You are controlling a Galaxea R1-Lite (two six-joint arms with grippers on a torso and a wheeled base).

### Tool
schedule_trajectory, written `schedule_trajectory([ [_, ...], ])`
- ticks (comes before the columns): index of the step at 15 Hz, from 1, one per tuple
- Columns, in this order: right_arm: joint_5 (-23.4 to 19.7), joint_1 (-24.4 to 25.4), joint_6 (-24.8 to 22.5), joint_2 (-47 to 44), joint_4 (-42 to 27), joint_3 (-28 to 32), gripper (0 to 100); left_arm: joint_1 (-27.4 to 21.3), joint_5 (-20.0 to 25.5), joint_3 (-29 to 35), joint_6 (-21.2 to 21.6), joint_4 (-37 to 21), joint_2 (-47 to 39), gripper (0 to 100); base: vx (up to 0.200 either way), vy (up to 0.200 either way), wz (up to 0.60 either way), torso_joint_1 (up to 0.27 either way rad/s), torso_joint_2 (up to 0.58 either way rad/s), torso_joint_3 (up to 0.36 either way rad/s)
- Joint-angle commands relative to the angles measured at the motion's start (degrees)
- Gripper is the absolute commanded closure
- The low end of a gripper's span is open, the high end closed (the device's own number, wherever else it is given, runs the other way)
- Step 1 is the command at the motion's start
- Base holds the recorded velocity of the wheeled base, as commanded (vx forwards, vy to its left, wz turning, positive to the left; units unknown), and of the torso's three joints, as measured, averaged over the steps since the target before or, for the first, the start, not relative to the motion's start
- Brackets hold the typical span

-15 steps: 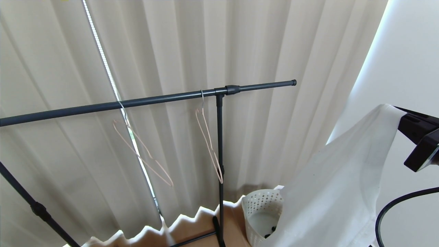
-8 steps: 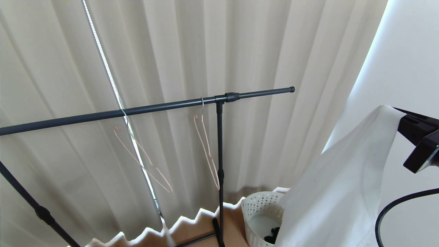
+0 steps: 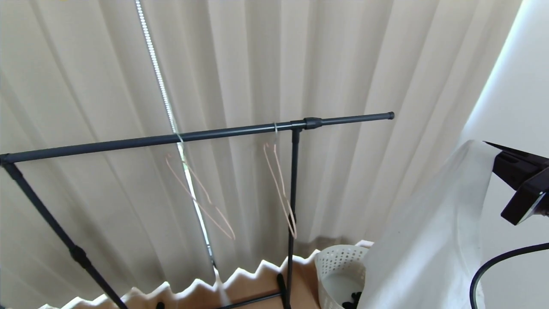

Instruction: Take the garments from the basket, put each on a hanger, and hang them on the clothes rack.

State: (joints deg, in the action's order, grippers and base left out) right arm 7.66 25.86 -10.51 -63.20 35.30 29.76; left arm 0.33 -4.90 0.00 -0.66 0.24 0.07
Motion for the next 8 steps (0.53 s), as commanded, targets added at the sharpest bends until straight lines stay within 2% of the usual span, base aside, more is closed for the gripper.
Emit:
schedule_trajectory([
  [1, -0.01, -0.02, -0.04, -0.09, 0.2, 0.04, 100, 0.02, -0.02, 0.0, -0.04, 0.02, -0.07, 0, 0.0, 0.0, 0.6, 0.017, 0.0, -0.007],
  [3, -0.01, -0.02, -0.04, 0.0, 0.2, -0.05, 100, 0.02, -0.02, 0.0, -0.04, 0.02, -0.07, 0, 0.0, 0.0, 0.6, 0.007, 0.0, 0.002],
  [4, -0.01, 0.07, -0.04, 0.09, 0.2, -0.05, 100, 0.02, -0.02, 0.0, -0.04, 0.02, -0.07, 0, 0.0, 0.0, 0.0, 0.0, 0.0, 0.0],
  [8, -0.01, -0.02, -0.04, 0.18, 0.2, -0.05, 100, 0.02, -0.02, 0.0, -0.04, 0.02, -0.07, 0, -0.2, 0.0, 0.0, 0.005, 0.0, 0.001],
])
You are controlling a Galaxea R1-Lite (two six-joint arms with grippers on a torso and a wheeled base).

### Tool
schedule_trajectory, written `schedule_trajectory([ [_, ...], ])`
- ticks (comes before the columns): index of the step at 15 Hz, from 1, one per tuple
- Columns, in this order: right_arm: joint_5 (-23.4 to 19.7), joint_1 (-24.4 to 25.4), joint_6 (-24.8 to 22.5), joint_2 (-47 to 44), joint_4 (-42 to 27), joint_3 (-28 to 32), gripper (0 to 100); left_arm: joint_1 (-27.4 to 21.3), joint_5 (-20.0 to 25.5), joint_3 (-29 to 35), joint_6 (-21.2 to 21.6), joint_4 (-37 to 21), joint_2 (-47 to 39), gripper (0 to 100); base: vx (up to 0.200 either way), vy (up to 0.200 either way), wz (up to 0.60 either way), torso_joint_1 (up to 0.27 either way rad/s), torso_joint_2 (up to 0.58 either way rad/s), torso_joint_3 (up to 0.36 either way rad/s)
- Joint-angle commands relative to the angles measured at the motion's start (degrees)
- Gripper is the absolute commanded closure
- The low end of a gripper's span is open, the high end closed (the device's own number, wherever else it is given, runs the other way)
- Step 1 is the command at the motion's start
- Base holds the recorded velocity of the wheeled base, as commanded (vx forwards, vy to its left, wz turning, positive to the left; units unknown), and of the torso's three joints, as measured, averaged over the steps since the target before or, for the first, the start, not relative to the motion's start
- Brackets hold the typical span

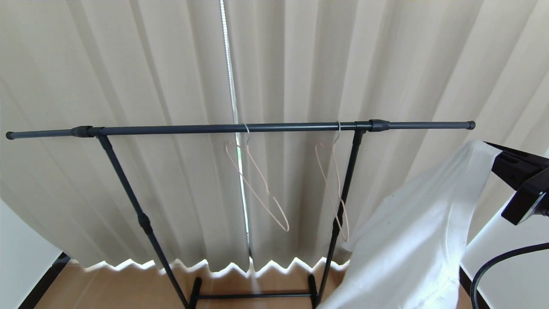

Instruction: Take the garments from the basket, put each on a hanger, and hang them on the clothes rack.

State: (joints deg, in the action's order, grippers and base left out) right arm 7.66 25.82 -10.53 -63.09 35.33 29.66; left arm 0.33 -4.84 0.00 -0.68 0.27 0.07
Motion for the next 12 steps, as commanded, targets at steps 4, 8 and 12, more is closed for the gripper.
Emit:
schedule_trajectory([
  [4, -0.01, 0.02, -0.01, 0.07, 0.18, 0.05, 100, 0.02, 0.01, 0.0, -0.02, 0.0, -0.07, 0, -0.2, 0.0, 0.0, -0.002, 0.0, 0.004],
  [8, -0.01, 0.02, -0.01, -0.02, 0.09, -0.04, 100, 0.02, 0.01, 0.0, -0.02, -0.09, -0.07, 0, 0.0, 0.2, 0.0, 0.0, 0.0, 0.002],
  [12, 0.08, 0.2, -0.19, -1.16, -0.26, -1.01, 100, 0.02, 0.01, 0.0, 0.16, -0.09, -0.07, 0, 0.0, 0.0, 0.0, 0.0, 0.0, 0.0],
])
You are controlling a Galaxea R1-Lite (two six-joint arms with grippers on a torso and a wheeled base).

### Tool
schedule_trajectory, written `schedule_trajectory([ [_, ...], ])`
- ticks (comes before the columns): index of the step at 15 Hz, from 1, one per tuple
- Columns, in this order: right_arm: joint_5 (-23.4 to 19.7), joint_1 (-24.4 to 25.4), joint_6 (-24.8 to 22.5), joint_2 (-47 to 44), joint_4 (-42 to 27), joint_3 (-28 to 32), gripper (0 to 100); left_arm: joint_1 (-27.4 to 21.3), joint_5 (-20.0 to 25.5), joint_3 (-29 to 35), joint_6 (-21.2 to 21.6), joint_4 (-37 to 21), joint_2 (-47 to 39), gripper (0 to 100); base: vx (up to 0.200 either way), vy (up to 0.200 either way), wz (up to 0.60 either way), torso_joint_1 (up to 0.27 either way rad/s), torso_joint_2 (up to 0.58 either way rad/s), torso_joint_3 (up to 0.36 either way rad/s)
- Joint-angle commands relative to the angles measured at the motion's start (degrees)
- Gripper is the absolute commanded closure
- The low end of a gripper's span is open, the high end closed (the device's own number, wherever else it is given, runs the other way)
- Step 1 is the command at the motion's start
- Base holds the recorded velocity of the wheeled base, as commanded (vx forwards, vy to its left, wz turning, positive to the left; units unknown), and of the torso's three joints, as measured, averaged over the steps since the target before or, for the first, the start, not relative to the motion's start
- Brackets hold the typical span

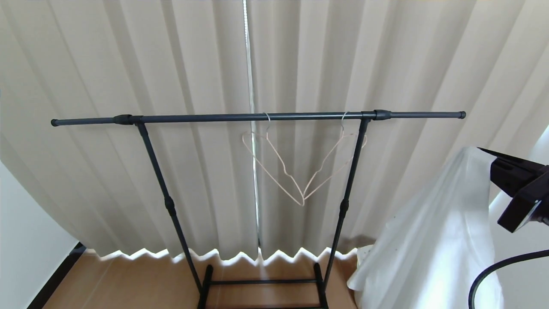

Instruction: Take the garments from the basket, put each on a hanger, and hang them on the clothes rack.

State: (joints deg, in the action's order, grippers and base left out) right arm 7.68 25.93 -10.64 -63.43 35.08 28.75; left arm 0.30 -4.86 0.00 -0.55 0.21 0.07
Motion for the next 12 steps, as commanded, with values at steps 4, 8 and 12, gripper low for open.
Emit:
schedule_trajectory([
  [4, 0.41, 1.4, 1.15, -6.18, -12.15, 8.87, 100, 0.66, 1.0, 1.14, 7.23, -1.26, -7.1, 0, 0.0, 0.0, 0.0, 0.0, 0.0, 0.0],
  [8, -1.44, 3.16, 19.17, -13.56, -45.46, 31.11, 100, 3.21, 1.26, 14.41, 5.56, -2.4, -31.19, 0, 0.0, 0.0, 0.0, 0.0, 0.0, 0.0],
  [12, 0.41, 7.29, 29.98, -22.18, -48.18, 35.5, 100, -14.72, 1.17, 26.81, -10.97, -2.23, -54.21, 0, 0.0, 0.0, 0.0, 0.0, 0.0, 0.0],
])
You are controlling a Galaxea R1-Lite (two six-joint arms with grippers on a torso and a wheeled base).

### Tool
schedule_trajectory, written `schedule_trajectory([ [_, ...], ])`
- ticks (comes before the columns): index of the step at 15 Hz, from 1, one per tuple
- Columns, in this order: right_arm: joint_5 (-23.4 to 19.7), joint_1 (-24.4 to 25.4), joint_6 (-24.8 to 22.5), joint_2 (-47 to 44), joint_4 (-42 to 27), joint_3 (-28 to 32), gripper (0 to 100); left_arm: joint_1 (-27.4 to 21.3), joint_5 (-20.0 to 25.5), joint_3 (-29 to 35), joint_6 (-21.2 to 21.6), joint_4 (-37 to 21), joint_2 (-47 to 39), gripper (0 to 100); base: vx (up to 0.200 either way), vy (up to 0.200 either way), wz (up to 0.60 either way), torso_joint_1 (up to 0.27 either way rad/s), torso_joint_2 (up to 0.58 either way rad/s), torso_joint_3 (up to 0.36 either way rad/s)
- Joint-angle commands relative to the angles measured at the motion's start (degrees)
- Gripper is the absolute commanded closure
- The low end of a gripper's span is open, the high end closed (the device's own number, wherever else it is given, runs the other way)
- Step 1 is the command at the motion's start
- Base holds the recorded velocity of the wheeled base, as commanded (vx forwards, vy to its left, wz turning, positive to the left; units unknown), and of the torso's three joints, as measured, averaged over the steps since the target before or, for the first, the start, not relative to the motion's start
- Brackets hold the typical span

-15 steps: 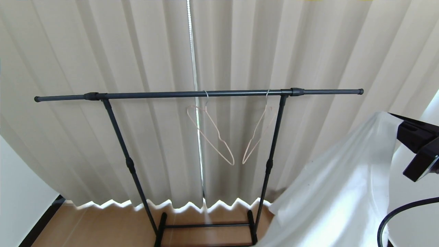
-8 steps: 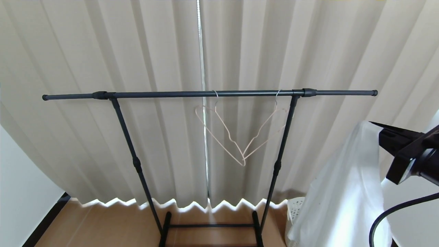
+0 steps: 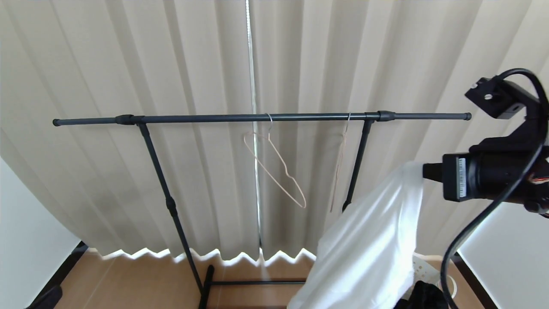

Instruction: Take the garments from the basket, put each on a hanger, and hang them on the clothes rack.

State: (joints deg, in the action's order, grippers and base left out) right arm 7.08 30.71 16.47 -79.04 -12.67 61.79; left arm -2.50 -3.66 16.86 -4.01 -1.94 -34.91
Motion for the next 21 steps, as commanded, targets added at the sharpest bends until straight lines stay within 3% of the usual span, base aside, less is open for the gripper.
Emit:
schedule_trajectory([
  [1, 3.38, 3.83, 4.8, -9.29, -0.43, 3.77, 100, -16.13, -0.03, 12.06, -8.29, 0.0, -22.39, 0, 0.0, 0.0, 0.0, 0.0, 0.0, 0.0],
  [4, 11.55, 8.75, 8.84, -17.9, 2.29, 8.78, 100, -26.68, -0.03, 21.9, -15.76, 0.36, -34.08, 0, 0.0, 0.0, 0.0, 0.0, 0.0, 0.0],
  [7, 14.01, 12.18, 8.93, -22.29, 3.88, 13.35, 100, -33.45, -0.03, 29.72, -22.62, 0.44, -44.28, 0, 0.0, 0.0, 0.0, 0.0, 0.0, 0.0],
  [9, 14.54, 12.62, 9.11, -23.88, 4.14, 15.37, 100, -36.79, 0.05, 31.22, -22.97, 1.24, -48.76, 0, 0.0, 0.0, 0.0, 0.0, 0.0, 0.0],
  [13, 14.63, 14.56, 10.51, -25.81, 4.05, 17.66, 100, -42.59, -0.03, 30.95, -22.8, 11.69, -57.2, 0, 0.0, 0.0, 0.0, 0.0, 0.0, 0.0],
  [17, 14.63, 15.61, 10.78, -26.95, 4.14, 19.42, 100, -44.87, -0.39, 31.92, -22.88, 19.87, -64.4, 0, 0.0, 0.0, 0.0, 0.0, 0.0, 0.0],
  [21, 14.71, 17.02, 11.3, -27.3, 4.05, 20.56, 100, -44.7, -0.56, 33.59, -22.97, 21.27, -66.95, 0, 0.0, 0.0, 0.0, 0.0, 0.0, 0.0],
])
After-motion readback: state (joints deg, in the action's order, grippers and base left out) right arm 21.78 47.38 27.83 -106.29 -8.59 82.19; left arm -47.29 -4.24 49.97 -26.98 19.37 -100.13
